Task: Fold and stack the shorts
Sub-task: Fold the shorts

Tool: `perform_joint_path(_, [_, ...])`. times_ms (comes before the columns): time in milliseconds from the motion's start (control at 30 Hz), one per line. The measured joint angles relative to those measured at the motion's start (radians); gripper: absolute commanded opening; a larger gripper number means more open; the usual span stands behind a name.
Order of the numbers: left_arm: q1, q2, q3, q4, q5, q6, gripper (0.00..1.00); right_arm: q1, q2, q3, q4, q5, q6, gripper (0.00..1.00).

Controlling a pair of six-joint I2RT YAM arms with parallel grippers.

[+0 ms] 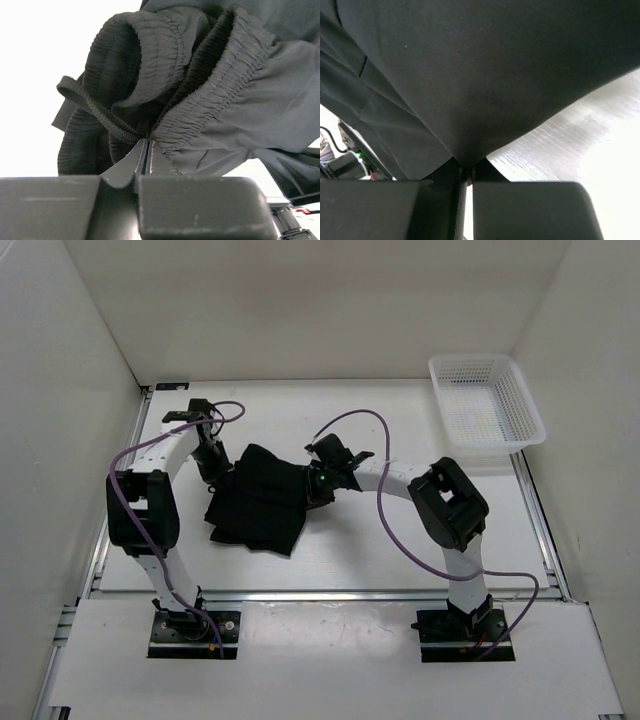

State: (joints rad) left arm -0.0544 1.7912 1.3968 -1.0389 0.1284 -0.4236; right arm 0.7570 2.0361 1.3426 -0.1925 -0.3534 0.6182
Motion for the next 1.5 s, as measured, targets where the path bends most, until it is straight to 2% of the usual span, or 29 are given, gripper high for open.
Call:
perform_joint_path(200, [-0.026,0.019,0.011,-0.002,0.001,-0.003,0.1,-0.046,-0.011,0.008,-0.044,0.041,-0.013,0.0])
perform_joint_path(400, [-0.15,0.086,0.124,-0.004,0.039,-0.049,0.1,-0.163,-0.052,0.04,-0.139,0.1,-0.084,0.0])
perform_joint_path(433, [-0.173,0.114,0.163,-0.005,0.042,-0.058,0.21,-0.185,-0.044,0.071,-0.171,0.118,-0.103,0.08])
perform_joint_path(467, [-0.19,0.14,0.193,-0.002,0.046,-0.065,0.29,-0.2,-0.033,0.106,-0.201,0.13,-0.114,0.22])
perform_joint_path(500, [-0.204,0.17,0.228,-0.002,0.049,-0.072,0.4,-0.216,-0.019,0.148,-0.227,0.145,-0.128,0.57])
perform_joint_path(533, [-0.212,0.2,0.259,-0.005,0.051,-0.079,0.52,-0.23,-0.012,0.18,-0.24,0.159,-0.135,0.74])
perform_joint_path(567, [-0.216,0.221,0.281,-0.004,0.052,-0.077,0.67,-0.243,-0.01,0.205,-0.249,0.177,-0.149,0.87])
perform_joint_path(600, [-0.216,0.24,0.301,-0.008,0.051,-0.084,0.89,-0.253,-0.014,0.223,-0.257,0.197,-0.166,0.99])
perform_joint_path(633, [-0.215,0.251,0.314,-0.012,0.045,-0.085,0.99,-0.257,-0.024,0.23,-0.26,0.217,-0.172,0.99])
perform_joint_path(667, [-0.212,0.254,0.322,-0.018,0.036,-0.092,1.0,-0.259,-0.039,0.23,-0.27,0.24,-0.185,0.99])
perform_joint_path(767, [-0.208,0.247,0.372,-0.063,-0.001,-0.1,1.0,-0.253,-0.129,0.199,-0.31,0.314,-0.203,0.99])
perform_joint_path(967, [-0.203,0.134,0.43,-0.098,-0.072,-0.085,1.0,-0.245,-0.508,0.029,-0.357,0.497,-0.215,0.99])
perform_joint_path(1167, [-0.203,-0.151,0.382,-0.068,-0.124,-0.074,1.0,-0.282,-0.832,-0.1,-0.437,0.702,-0.218,0.99])
perform_joint_path(1367, [-0.203,-0.513,0.236,-0.006,-0.177,-0.073,1.0,-0.319,-1.009,-0.193,-0.56,0.854,-0.208,0.99])
perform_joint_path(1500, [-0.203,-0.632,0.182,0.01,-0.21,-0.073,1.0,-0.323,-1.059,-0.2,-0.614,0.908,-0.194,0.99])
